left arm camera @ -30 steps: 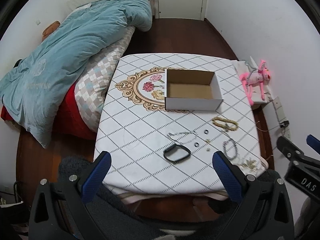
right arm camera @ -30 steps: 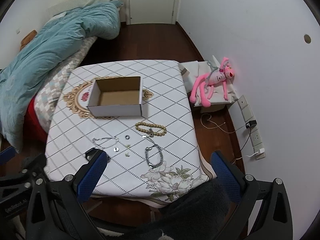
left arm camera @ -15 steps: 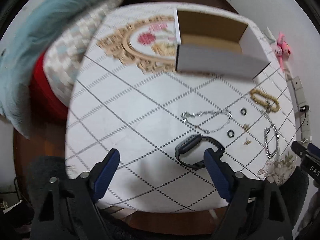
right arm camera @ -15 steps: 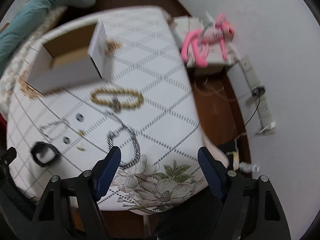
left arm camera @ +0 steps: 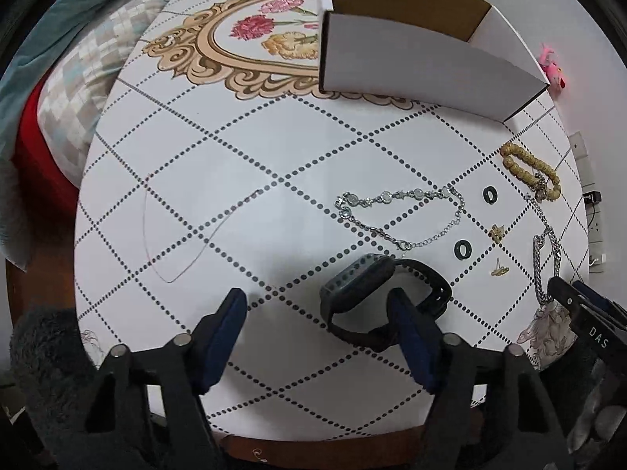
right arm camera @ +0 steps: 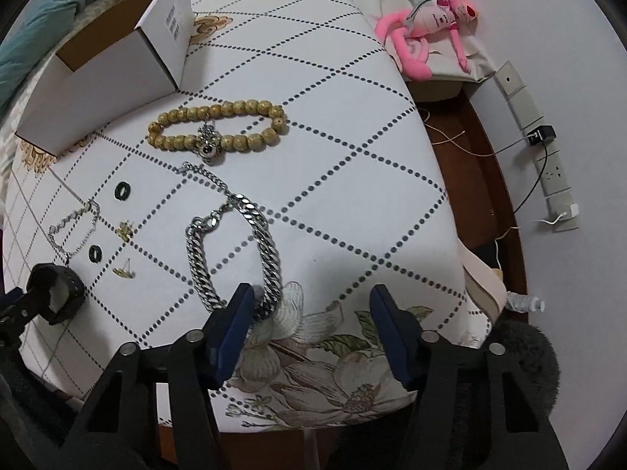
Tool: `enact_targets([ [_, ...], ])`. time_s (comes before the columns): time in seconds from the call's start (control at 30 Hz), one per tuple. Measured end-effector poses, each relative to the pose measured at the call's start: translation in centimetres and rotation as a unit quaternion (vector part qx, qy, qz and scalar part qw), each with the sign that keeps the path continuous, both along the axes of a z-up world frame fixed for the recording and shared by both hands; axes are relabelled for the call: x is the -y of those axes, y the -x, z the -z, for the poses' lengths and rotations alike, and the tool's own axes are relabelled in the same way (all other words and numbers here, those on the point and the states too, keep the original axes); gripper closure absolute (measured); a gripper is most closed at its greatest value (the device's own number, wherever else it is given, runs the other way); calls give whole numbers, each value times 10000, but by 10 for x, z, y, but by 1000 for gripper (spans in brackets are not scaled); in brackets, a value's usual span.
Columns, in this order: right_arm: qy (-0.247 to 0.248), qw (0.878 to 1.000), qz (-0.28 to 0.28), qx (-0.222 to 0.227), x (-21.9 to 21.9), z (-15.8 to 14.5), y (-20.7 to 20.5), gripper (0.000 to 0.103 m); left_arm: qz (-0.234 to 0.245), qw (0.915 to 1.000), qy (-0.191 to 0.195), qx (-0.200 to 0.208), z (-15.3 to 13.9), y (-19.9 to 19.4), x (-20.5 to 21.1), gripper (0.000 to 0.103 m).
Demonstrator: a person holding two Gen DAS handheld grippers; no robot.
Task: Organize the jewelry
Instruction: 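Grasp the black watch band with the left tool while the right tool grasps the chunky silver chain, then carry the watch band and chunky chain into the white box and open both tools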
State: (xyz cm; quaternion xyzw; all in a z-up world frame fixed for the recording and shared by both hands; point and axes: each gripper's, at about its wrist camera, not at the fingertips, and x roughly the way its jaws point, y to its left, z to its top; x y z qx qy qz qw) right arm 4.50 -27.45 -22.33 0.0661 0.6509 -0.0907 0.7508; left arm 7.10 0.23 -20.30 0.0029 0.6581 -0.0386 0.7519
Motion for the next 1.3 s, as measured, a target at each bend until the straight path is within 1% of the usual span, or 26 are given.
enact_targets([
  [0.03, -8, 10000, -9, 75, -1, 0, 1, 47, 5, 10000, -2, 5, 2, 0, -1, 38],
  [0.1, -1, 9999, -46, 143, -5, -3, 1, 50, 22, 10000, 6, 0, 5, 1, -2, 48],
  [0.13, 10, 9998, -60, 189, -7, -3, 1, 52, 16, 10000, 15, -4, 12, 1, 3, 56],
  [0.2, 23, 9995, -75, 291, -11, -4, 2, 56, 50, 10000, 12, 83, 14, 2, 2, 63],
  [0.27, 35, 9992, -99, 391, -14, -4, 6, 62, 59, 9999, -6, 142, 15, 4, 1, 76],
  [0.3, 42, 9990, -115, 421, -16, -5, 6, 65, 69, 9998, 9, 175, 15, 5, 0, 80],
  [0.33, 59, 9987, -133, 482, -18, -6, 8, 80, 77, 9998, 21, 193, 16, 5, -1, 90],
  [0.37, 54, 9986, -143, 504, -19, -6, 9, 94, 80, 9998, 42, 192, 16, 6, -1, 91],
  [0.4, 37, 9986, -134, 511, -18, -6, 8, 94, 88, 9997, 61, 201, 17, 7, -2, 91],
  [0.43, 14, 9986, -130, 516, -18, -7, 8, 94, 89, 9997, 68, 214, 18, 7, -3, 94],
  [0.47, -65, 9985, -120, 523, -17, -7, 9, 95, 83, 9997, 84, 212, 13, 7, 0, 96],
  [0.53, -352, 9977, -37, 579, -12, -9, 9, 95, 82, 9996, 118, 259, 10, 7, -2, 96],
  [0.57, -386, 9972, -25, 641, -13, -12, 11, 95, 96, 9996, 106, 262, 1, -3, -1, 96],
  [0.7, -560, 9942, 21, 923, -8, -26, 12, 95, 127, 9992, 116, 361, -12, -8, 0, 96],
  [0.8, -649, 9918, -80, 1097, -12, -42, 10, 95, 128, 9986, 189, 484, -27, -8, -1, 96],
  [0.93, -768, 9874, -236, 1363, -19, -68, 4, 95, 151, 9970, 311, 686, -51, -11, -4, 96],
  [1.03, -852, 9830, -371, 1584, -26, -88, -5, 95, 150, 9954, 410, 849, -69, -24, -2, 96],
  [1.07, -883, 9816, -406, 1642, -26, -94, -10, 95, 152, 9949, 423, 899, -71, -27, 6, 96],
  [1.17, -1022, 9754, -538, 1878, -32, -118, -27, 95, 188, 9930, 512, 1044, -87, -46, 15, 96],
  [1.3, -1203, 9654, -671, 2216, -38, -151, -55, 95, 216, 9902, 616, 1238, -109, -82, 23, 96],
])
